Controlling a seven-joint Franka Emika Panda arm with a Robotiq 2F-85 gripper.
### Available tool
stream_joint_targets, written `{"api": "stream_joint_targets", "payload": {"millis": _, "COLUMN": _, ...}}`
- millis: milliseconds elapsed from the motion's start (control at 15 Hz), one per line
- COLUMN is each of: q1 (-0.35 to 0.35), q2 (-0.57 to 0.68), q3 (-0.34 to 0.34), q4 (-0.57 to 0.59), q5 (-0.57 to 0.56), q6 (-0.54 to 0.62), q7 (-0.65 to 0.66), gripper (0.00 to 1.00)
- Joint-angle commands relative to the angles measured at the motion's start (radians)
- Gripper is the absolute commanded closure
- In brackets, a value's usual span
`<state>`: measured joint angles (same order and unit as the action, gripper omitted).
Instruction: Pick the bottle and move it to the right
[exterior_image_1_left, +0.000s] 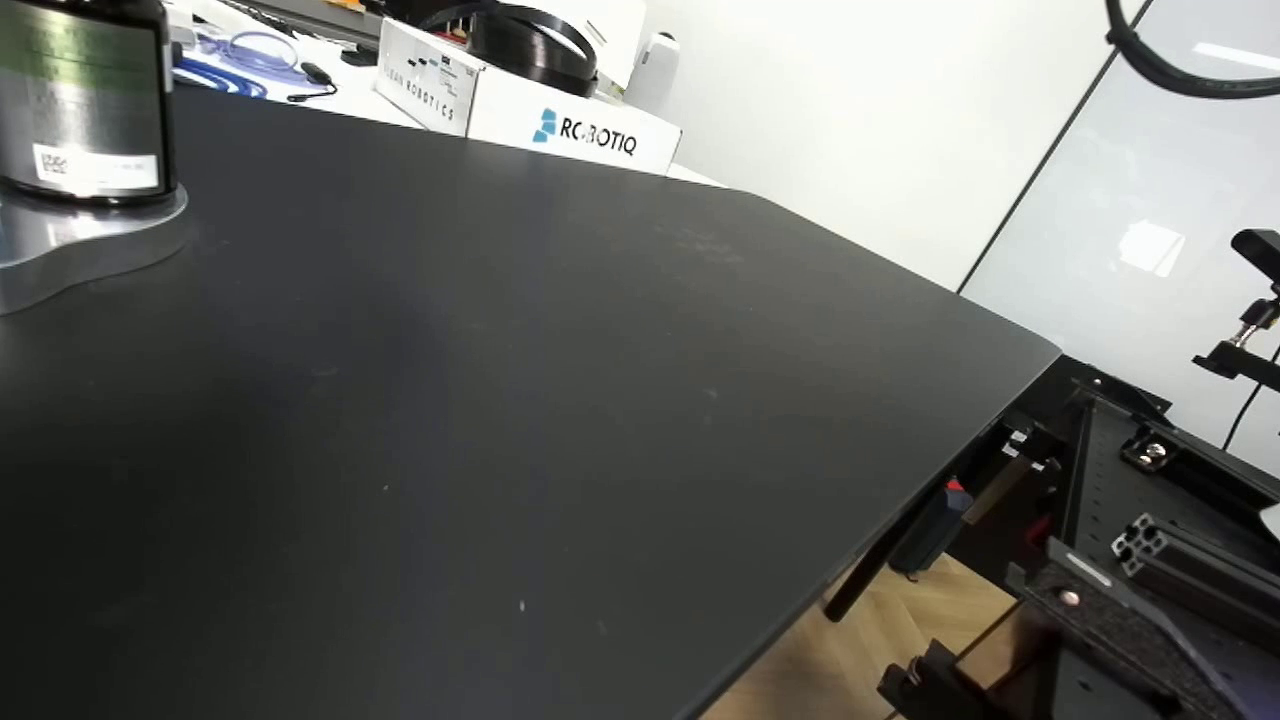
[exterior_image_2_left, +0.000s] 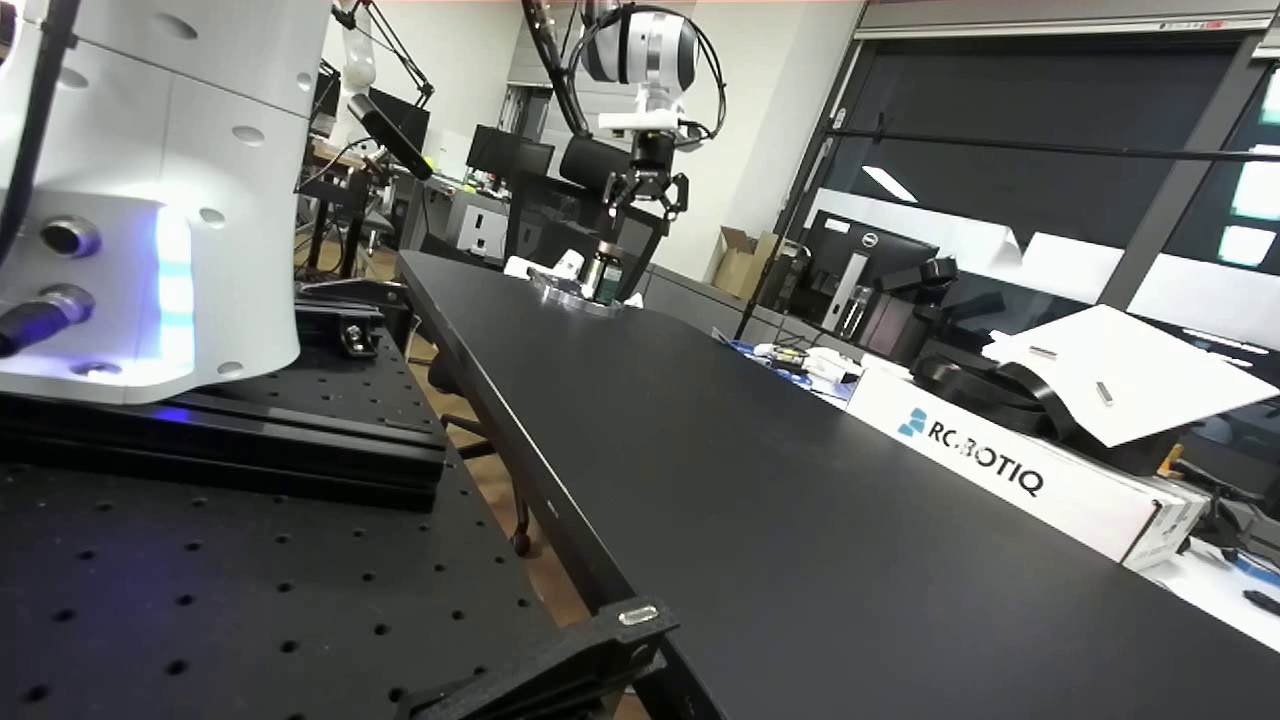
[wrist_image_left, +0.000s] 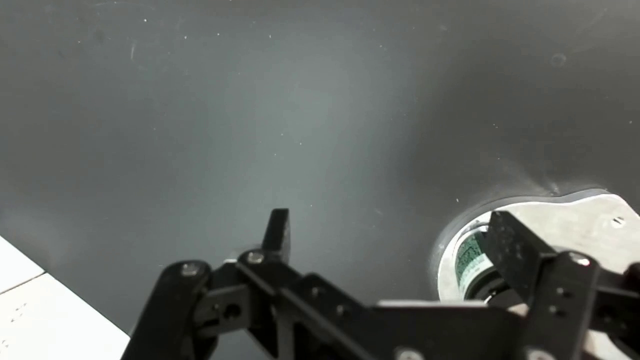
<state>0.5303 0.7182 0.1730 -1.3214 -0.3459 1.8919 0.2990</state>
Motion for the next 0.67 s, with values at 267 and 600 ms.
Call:
{"api": "stream_joint_targets", "payload": {"millis": 267, "q1": 0.017, "q2": 0.125, "q3": -0.001, "q4": 0.157, "q5": 0.068, "q6": 0.038, "q7": -0.093, "gripper": 0.0}}
{"api": "stream_joint_targets", "payload": {"millis": 600, "q1": 0.048, "q2": 0.193, "q3": -0.001, "q4": 0.252, "q5": 0.087, "q6": 0.024, "q7": -0.153, "gripper": 0.0}}
